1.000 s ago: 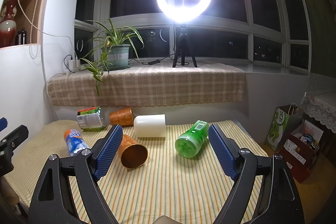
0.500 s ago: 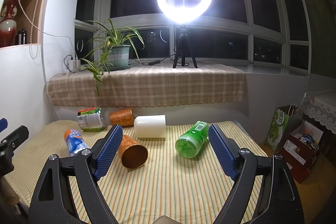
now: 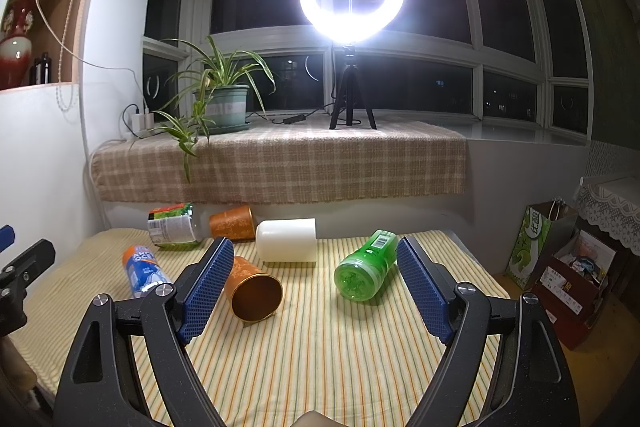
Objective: Flip cup upright
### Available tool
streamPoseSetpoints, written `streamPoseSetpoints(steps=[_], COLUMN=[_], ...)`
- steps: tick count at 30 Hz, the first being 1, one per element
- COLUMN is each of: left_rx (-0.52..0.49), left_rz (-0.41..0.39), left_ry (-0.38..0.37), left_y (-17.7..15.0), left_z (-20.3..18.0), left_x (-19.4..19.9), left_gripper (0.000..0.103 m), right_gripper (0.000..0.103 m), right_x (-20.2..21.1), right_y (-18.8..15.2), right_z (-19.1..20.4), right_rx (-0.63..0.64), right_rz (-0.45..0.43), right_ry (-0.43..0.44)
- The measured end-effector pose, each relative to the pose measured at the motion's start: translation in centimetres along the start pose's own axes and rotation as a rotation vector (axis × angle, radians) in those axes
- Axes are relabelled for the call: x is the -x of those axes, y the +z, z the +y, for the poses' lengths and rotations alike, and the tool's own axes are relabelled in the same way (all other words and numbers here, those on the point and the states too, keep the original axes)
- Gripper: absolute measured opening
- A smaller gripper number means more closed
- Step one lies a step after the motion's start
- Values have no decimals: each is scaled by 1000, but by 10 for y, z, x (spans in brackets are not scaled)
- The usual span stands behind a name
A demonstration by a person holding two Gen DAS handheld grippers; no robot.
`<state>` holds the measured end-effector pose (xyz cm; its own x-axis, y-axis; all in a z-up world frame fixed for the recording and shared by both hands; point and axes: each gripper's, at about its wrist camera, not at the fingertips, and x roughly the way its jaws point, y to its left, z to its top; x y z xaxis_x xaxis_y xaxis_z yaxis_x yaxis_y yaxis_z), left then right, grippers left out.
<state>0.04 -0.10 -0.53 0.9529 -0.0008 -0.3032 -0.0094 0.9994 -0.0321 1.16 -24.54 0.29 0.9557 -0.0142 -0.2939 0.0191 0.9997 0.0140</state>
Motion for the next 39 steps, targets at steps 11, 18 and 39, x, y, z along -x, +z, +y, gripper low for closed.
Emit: streamPoseSetpoints(steps=[11,18,39], left_rx=[-1,1,-7], left_rz=[0,2,1], left_ry=[0,0,-5], left_y=[-1,0,-3], left_z=[0,0,-1], left_x=[0,0,1], left_gripper=[103,103,103], right_gripper=[84,84,84], right_x=[0,0,-6], right_y=[1,0,-1], right_z=[1,0,0], right_rx=[2,3,-14], right_rz=[3,1,25], right_ry=[0,0,23])
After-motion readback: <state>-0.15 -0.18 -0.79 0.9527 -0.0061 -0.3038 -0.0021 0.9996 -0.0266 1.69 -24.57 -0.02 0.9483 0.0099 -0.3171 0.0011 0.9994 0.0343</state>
